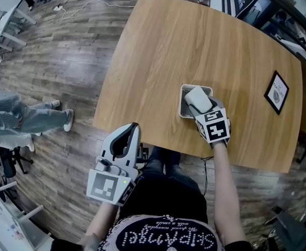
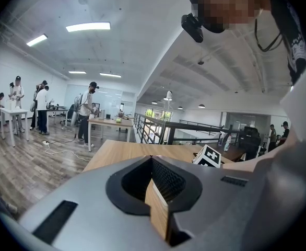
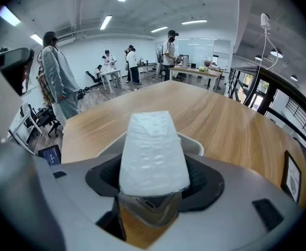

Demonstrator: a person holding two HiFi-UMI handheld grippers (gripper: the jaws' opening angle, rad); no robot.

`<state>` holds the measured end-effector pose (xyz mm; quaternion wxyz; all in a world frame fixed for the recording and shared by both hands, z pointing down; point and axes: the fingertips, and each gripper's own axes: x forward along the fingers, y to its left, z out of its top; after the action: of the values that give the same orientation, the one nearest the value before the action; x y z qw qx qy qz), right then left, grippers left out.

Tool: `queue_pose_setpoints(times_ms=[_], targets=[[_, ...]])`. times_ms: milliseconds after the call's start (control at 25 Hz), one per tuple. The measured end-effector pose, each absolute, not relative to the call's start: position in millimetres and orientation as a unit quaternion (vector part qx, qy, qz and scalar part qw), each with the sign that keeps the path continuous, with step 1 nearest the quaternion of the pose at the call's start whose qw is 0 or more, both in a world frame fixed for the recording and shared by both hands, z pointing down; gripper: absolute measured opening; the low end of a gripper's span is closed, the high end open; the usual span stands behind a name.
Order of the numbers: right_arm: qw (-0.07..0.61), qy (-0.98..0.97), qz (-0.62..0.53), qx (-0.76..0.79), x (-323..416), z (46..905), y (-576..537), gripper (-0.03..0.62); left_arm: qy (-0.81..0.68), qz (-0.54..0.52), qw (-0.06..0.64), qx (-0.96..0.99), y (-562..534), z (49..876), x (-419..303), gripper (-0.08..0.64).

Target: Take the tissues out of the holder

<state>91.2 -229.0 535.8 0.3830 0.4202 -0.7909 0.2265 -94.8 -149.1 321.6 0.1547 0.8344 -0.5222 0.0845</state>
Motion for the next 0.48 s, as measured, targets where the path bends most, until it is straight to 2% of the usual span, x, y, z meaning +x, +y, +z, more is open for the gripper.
queue_pose_setpoints(times_ms=[480], targets=[[0.328,-0.8,0.206,0.459,95,491,-233,0.287,-0.522,0.079,0.145,0.837,-141,317,-96,0.005]])
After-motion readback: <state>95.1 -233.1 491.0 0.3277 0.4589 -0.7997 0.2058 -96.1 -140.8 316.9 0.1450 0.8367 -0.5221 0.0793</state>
